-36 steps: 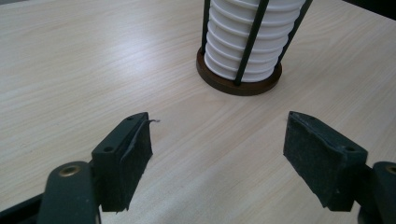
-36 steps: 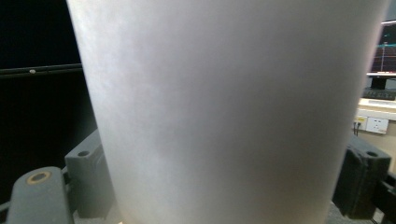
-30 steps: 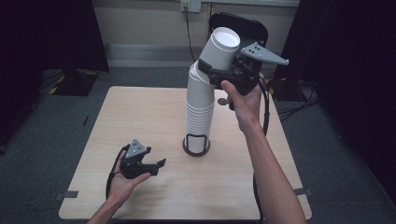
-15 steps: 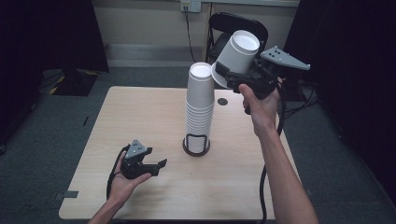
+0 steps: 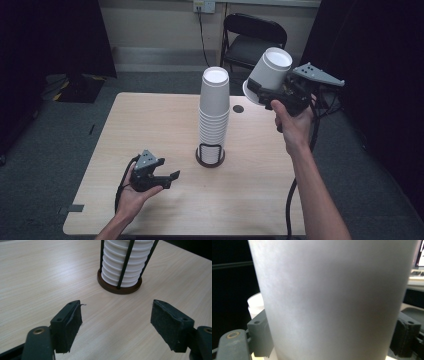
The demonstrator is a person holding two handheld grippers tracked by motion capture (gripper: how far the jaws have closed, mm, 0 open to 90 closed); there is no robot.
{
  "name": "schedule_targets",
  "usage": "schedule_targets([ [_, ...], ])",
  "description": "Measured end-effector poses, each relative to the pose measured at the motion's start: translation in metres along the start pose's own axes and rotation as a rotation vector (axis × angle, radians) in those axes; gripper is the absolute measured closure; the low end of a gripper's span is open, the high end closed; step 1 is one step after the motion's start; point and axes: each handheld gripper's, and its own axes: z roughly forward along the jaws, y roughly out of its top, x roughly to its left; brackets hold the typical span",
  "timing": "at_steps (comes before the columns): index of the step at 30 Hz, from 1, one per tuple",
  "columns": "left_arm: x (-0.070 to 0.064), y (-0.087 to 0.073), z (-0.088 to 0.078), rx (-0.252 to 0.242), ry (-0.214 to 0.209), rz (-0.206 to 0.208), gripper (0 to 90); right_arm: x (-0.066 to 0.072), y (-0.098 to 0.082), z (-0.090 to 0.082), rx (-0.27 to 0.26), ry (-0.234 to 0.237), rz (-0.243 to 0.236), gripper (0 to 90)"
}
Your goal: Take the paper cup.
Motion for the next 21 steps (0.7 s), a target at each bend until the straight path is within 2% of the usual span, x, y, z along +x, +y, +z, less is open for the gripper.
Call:
schedule_targets([
  [3, -0.002, 0.003, -0.002, -0.021, 0.005, -0.003, 19.3, -0.003, -0.009, 0.000, 0.016, -0.001, 0.010, 13.2],
  [11, -0.009, 0.005, -0.004, -0.050, 0.009, 0.030, 21.9, -0.006, -0.034, -0.003, 0.063, 0.002, 0.039, 13.2],
  [12, -0.009, 0.005, -0.003, -0.054, 0.011, 0.052, 21.9, -0.007, -0.036, -0.004, 0.073, 0.006, 0.041, 13.3],
  [13, -0.009, 0.005, -0.003, -0.060, 0.012, 0.057, 21.9, -0.007, -0.039, -0.004, 0.081, 0.009, 0.040, 13.3],
  [21, -0.011, 0.006, -0.002, -0.070, 0.004, 0.053, 23.1, -0.006, -0.059, -0.011, 0.122, 0.025, 0.061, 13.4],
])
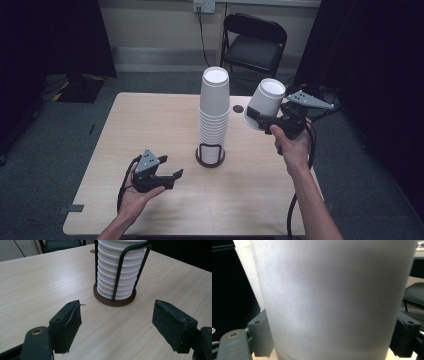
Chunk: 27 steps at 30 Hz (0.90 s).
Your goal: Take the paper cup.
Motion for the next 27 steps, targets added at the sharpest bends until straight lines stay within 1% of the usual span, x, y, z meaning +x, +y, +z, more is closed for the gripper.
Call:
schedule_targets([
  [2, 0.000, 0.000, 0.000, -0.005, 0.003, 0.018, 23.2, 0.002, -0.006, -0.001, 0.014, -0.007, -0.008, 13.4],
  [3, -0.001, 0.000, 0.000, -0.009, 0.004, 0.020, 23.3, 0.003, -0.009, -0.002, 0.017, -0.009, -0.007, 13.4],
  [4, -0.001, 0.000, 0.000, -0.011, 0.005, 0.023, 23.7, 0.005, -0.018, -0.005, 0.019, -0.016, 0.002, 13.5],
  [5, -0.001, 0.000, 0.001, -0.010, 0.003, 0.021, 23.7, 0.005, -0.018, -0.005, 0.019, -0.016, 0.002, 13.5],
  [6, -0.001, 0.001, 0.001, -0.009, -0.008, 0.020, 24.4, 0.005, -0.026, -0.006, 0.026, -0.007, 0.018, 13.5],
  [8, -0.001, 0.001, 0.002, -0.012, -0.008, 0.017, 24.8, 0.005, -0.029, -0.006, 0.031, -0.002, 0.021, 13.5],
  [11, -0.003, 0.002, 0.002, -0.018, -0.006, 0.021, 24.8, 0.007, -0.042, -0.006, 0.046, 0.003, 0.040, 13.5],
  [12, -0.003, 0.003, 0.002, -0.017, -0.003, 0.029, 24.7, 0.007, -0.045, -0.006, 0.050, 0.008, 0.045, 13.5],
  [13, -0.004, 0.002, 0.003, -0.020, -0.007, 0.022, 24.4, 0.008, -0.052, -0.005, 0.053, 0.011, 0.054, 13.6],
  [14, -0.004, 0.002, 0.003, -0.020, -0.007, 0.022, 24.1, 0.008, -0.052, -0.005, 0.053, 0.011, 0.054, 13.6],
  [15, -0.004, 0.002, 0.004, -0.021, -0.010, 0.021, 24.1, 0.009, -0.054, -0.005, 0.050, 0.017, 0.065, 13.6],
  [16, -0.005, 0.002, 0.005, -0.020, -0.011, 0.024, 24.0, 0.010, -0.057, -0.006, 0.046, 0.026, 0.076, 13.6],
  [17, -0.005, 0.002, 0.005, -0.017, -0.010, 0.038, 23.9, 0.012, -0.060, -0.006, 0.046, 0.028, 0.086, 13.6],
  [18, -0.006, 0.003, 0.005, -0.019, -0.020, 0.029, 23.9, 0.014, -0.066, -0.005, 0.045, 0.039, 0.100, 13.6],
  [19, -0.006, 0.003, 0.005, -0.019, -0.020, 0.029, 23.9, 0.014, -0.066, -0.005, 0.045, 0.039, 0.100, 13.6],
  [20, -0.007, 0.003, 0.005, -0.019, -0.032, 0.027, 23.9, 0.015, -0.068, -0.005, 0.044, 0.042, 0.106, 13.6],
  [21, -0.007, 0.004, 0.004, -0.019, -0.035, 0.033, 25.0, 0.016, -0.073, -0.005, 0.045, 0.051, 0.116, 13.5],
  [22, -0.008, 0.004, 0.003, -0.023, -0.034, 0.025, 25.0, 0.016, -0.073, -0.005, 0.045, 0.051, 0.116, 13.5],
  [23, -0.008, 0.004, 0.002, -0.034, -0.041, 0.025, 25.4, 0.017, -0.075, -0.004, 0.044, 0.054, 0.123, 13.5],
  [24, -0.009, 0.004, 0.002, -0.039, -0.057, 0.015, 25.3, 0.018, -0.078, -0.004, 0.040, 0.057, 0.132, 13.6],
  [25, -0.009, 0.005, 0.002, -0.037, -0.062, 0.017, 25.3, 0.019, -0.080, -0.003, 0.042, 0.061, 0.138, 13.5],
  [27, -0.011, 0.006, 0.002, -0.036, -0.071, 0.017, 26.2, 0.022, -0.084, -0.002, 0.045, 0.068, 0.138, 13.5],
])
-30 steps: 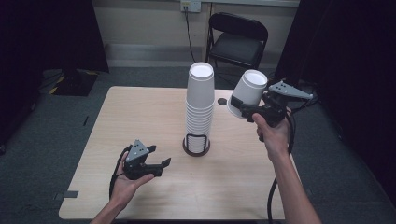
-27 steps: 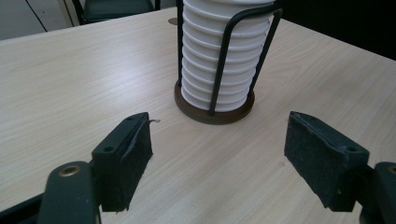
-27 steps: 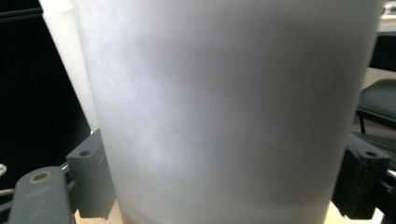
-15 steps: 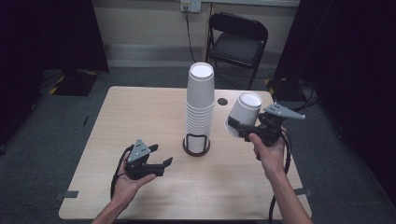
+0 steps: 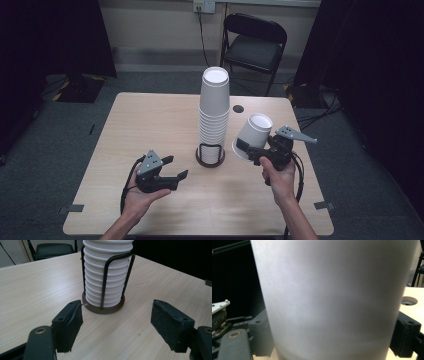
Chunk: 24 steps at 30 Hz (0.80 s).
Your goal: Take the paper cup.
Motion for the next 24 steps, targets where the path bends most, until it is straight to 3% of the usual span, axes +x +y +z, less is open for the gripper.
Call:
schedule_targets([
  [4, -0.001, 0.000, 0.000, 0.004, -0.013, 0.014, 32.7, 0.004, -0.007, 0.003, 0.012, 0.012, 0.005, 13.6],
  [9, -0.005, 0.004, 0.002, -0.018, -0.012, 0.003, 26.0, 0.006, -0.016, 0.004, 0.020, 0.020, 0.025, 13.6],
  [13, -0.009, 0.009, 0.006, -0.034, -0.034, 0.001, 28.3, 0.010, -0.021, 0.009, 0.037, 0.033, 0.023, 13.6],
  [18, -0.016, 0.016, 0.015, -0.036, -0.051, 0.045, 31.6, 0.015, -0.030, 0.012, 0.033, 0.038, 0.046, 13.5],
  [21, -0.015, 0.016, 0.023, -0.059, -0.042, 0.012, 33.4, 0.015, -0.033, 0.013, 0.031, 0.054, 0.067, 13.6],
  [24, -0.016, 0.012, 0.028, -0.082, -0.062, -0.017, 34.3, 0.018, -0.038, 0.015, 0.036, 0.060, 0.071, 13.5],
])
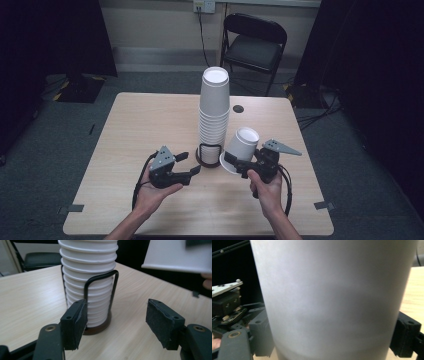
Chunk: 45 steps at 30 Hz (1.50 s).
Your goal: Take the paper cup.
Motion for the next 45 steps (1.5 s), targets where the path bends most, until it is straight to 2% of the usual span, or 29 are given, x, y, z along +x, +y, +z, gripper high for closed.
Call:
schedule_targets([
  [3, -0.002, -0.003, 0.002, 0.005, -0.013, 0.004, 35.3, 0.002, -0.004, 0.002, -0.005, 0.016, 0.029, 13.5],
  [6, -0.004, -0.003, 0.001, -0.013, -0.018, -0.007, 35.3, 0.004, -0.007, 0.006, -0.003, 0.026, 0.051, 13.6],
  [7, -0.004, -0.003, 0.001, -0.016, -0.027, -0.011, 35.4, 0.005, -0.009, 0.007, -0.002, 0.043, 0.077, 13.6],
  [9, -0.006, -0.005, 0.001, -0.013, -0.036, -0.002, 35.8, 0.005, -0.010, 0.007, -0.002, 0.048, 0.088, 13.7],
  [14, -0.011, -0.005, 0.000, -0.022, -0.048, 0.001, 36.1, 0.007, -0.015, 0.009, -0.013, 0.097, 0.164, 13.8],
  [16, -0.012, -0.005, 0.001, -0.026, -0.048, -0.014, 35.7, 0.008, -0.016, 0.009, -0.006, 0.097, 0.159, 13.8],
  [19, -0.010, -0.006, 0.002, -0.005, -0.060, -0.027, 34.9, 0.010, -0.018, 0.011, -0.002, 0.101, 0.166, 13.8],
  [23, -0.010, -0.007, 0.001, -0.012, -0.079, -0.036, 33.6, 0.011, -0.022, 0.014, 0.003, 0.125, 0.203, 13.8],
  [25, -0.010, -0.006, 0.001, -0.017, -0.079, -0.027, 33.3, 0.011, -0.024, 0.015, 0.003, 0.135, 0.232, 13.8],
  [27, -0.010, -0.006, 0.000, -0.030, -0.105, -0.032, 32.5, 0.011, -0.025, 0.017, -0.002, 0.151, 0.258, 13.8],
  [31, -0.011, -0.006, 0.001, -0.036, -0.101, -0.019, 32.6, 0.013, -0.026, 0.018, -0.003, 0.154, 0.265, 13.8],
  [37, -0.015, -0.005, 0.001, -0.049, -0.100, 0.008, 37.4, 0.014, -0.026, 0.018, -0.007, 0.162, 0.282, 13.8],
  [42, -0.017, -0.005, 0.001, -0.070, -0.092, 0.021, 38.1, 0.013, -0.028, 0.019, -0.018, 0.185, 0.335, 13.8],
  [45, -0.018, -0.004, 0.001, -0.072, -0.089, 0.026, 38.3, 0.014, -0.028, 0.019, -0.015, 0.186, 0.341, 13.8],
])
